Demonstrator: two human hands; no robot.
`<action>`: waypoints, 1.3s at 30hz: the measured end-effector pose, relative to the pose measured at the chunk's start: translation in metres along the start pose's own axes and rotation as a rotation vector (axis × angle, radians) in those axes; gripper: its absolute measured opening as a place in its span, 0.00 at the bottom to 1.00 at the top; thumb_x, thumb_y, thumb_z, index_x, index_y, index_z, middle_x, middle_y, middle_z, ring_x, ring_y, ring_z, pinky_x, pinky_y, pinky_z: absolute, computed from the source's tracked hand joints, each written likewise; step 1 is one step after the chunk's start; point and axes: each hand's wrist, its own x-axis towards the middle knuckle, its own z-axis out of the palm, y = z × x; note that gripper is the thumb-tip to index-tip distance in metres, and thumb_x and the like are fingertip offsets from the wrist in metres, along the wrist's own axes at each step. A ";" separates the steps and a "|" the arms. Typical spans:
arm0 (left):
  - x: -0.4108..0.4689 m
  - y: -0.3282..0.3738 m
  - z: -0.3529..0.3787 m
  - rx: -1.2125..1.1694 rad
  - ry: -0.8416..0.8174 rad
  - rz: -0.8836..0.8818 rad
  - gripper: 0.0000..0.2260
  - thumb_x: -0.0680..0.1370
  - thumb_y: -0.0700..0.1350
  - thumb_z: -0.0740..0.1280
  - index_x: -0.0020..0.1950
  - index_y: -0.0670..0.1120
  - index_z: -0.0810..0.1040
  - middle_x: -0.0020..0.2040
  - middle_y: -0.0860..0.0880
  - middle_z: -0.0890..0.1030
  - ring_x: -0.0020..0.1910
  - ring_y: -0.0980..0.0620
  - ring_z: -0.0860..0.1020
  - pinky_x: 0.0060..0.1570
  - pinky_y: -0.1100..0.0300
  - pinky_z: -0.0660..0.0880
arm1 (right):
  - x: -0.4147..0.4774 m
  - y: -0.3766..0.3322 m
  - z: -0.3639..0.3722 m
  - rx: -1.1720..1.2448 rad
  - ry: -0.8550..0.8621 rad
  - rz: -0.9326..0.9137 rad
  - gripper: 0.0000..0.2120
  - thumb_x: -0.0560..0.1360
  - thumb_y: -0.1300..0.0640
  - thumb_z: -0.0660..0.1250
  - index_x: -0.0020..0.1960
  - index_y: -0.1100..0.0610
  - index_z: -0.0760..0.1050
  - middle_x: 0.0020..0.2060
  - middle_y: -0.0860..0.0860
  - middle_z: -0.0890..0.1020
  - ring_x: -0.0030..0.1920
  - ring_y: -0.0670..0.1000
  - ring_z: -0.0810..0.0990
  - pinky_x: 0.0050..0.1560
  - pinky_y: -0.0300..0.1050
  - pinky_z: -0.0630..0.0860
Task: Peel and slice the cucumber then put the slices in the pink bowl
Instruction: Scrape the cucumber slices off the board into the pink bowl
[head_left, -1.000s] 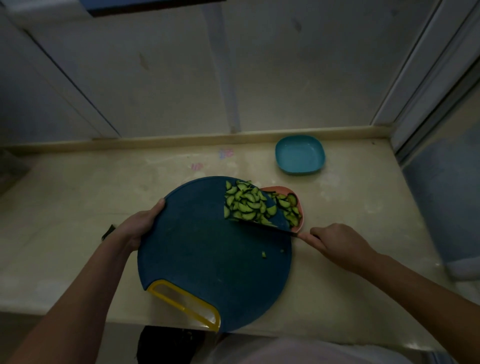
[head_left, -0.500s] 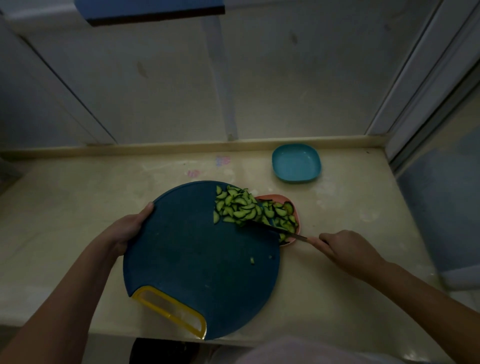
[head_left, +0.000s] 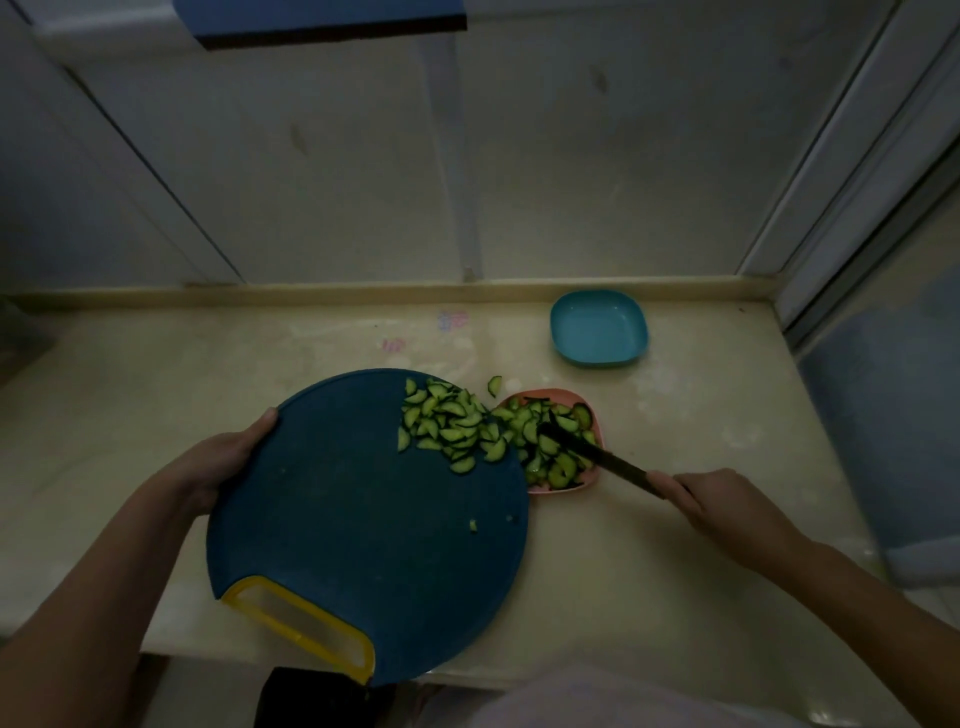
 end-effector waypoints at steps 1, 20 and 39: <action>-0.001 0.000 -0.002 0.011 -0.001 -0.002 0.28 0.76 0.62 0.59 0.55 0.37 0.77 0.53 0.38 0.80 0.51 0.39 0.79 0.47 0.48 0.76 | -0.001 0.001 -0.001 0.030 -0.006 0.008 0.56 0.54 0.18 0.26 0.41 0.55 0.80 0.27 0.51 0.77 0.28 0.48 0.75 0.31 0.41 0.69; -0.004 0.015 0.024 0.128 -0.085 -0.014 0.33 0.68 0.67 0.62 0.54 0.39 0.79 0.52 0.40 0.82 0.52 0.39 0.80 0.57 0.42 0.74 | -0.010 -0.056 0.023 -0.239 -0.009 -0.262 0.25 0.78 0.38 0.44 0.39 0.53 0.70 0.35 0.54 0.78 0.41 0.56 0.79 0.39 0.48 0.68; 0.007 0.020 0.016 0.123 -0.087 0.009 0.34 0.66 0.67 0.63 0.55 0.38 0.79 0.52 0.39 0.82 0.51 0.39 0.80 0.57 0.42 0.74 | -0.006 -0.008 0.008 -0.319 0.065 -0.135 0.51 0.53 0.27 0.12 0.38 0.50 0.68 0.29 0.50 0.73 0.37 0.52 0.79 0.37 0.45 0.68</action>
